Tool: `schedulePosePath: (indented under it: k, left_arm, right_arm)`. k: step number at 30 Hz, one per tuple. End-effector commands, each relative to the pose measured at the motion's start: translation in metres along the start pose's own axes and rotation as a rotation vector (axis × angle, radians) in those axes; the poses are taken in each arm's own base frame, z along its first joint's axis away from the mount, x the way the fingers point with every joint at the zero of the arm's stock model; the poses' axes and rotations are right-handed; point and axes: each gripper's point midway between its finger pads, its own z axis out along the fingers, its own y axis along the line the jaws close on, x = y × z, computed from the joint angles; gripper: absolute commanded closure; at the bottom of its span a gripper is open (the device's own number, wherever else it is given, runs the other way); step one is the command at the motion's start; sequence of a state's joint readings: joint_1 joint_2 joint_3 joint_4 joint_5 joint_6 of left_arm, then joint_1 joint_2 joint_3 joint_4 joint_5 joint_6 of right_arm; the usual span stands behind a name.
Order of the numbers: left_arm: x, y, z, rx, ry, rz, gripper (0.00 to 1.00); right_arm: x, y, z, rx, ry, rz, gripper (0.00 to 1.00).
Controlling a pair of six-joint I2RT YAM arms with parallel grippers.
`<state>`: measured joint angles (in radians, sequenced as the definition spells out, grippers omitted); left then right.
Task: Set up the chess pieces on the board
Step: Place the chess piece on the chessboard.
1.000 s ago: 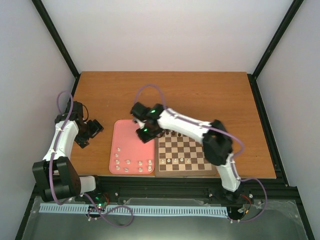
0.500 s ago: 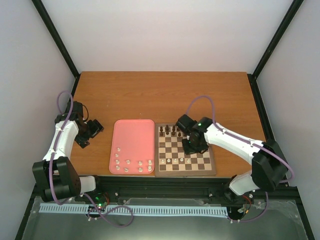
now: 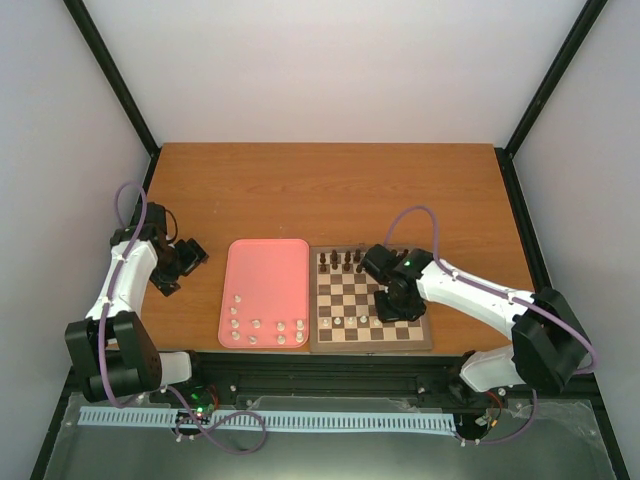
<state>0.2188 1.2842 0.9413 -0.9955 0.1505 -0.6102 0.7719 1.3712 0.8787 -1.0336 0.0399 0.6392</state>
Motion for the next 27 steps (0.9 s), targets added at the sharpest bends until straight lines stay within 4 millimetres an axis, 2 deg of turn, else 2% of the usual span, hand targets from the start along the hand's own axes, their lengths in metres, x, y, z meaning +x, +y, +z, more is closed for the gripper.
schedulePosePath:
  k: [1, 8, 19, 27]
  left_arm:
    - [-0.002, -0.002, 0.000, 0.010, -0.001, -0.018, 0.00]
    - [-0.003, -0.002, 0.001, 0.008, 0.002, -0.018, 0.00]
    - [-0.002, -0.001, 0.002, 0.004, 0.001, -0.016, 0.00]
    - [-0.002, -0.001, 0.002, 0.006, 0.002, -0.015, 0.00]
  right_arm:
    - [-0.002, 0.006, 0.005, -0.033, -0.004, 0.012, 0.97]
    - [-0.005, 0.008, 0.011, -0.027, -0.004, -0.001, 0.97]
    - [0.002, 0.008, 0.025, -0.027, 0.027, -0.004, 0.97]
    - [0.000, 0.008, 0.025, -0.018, 0.022, -0.008, 0.96]
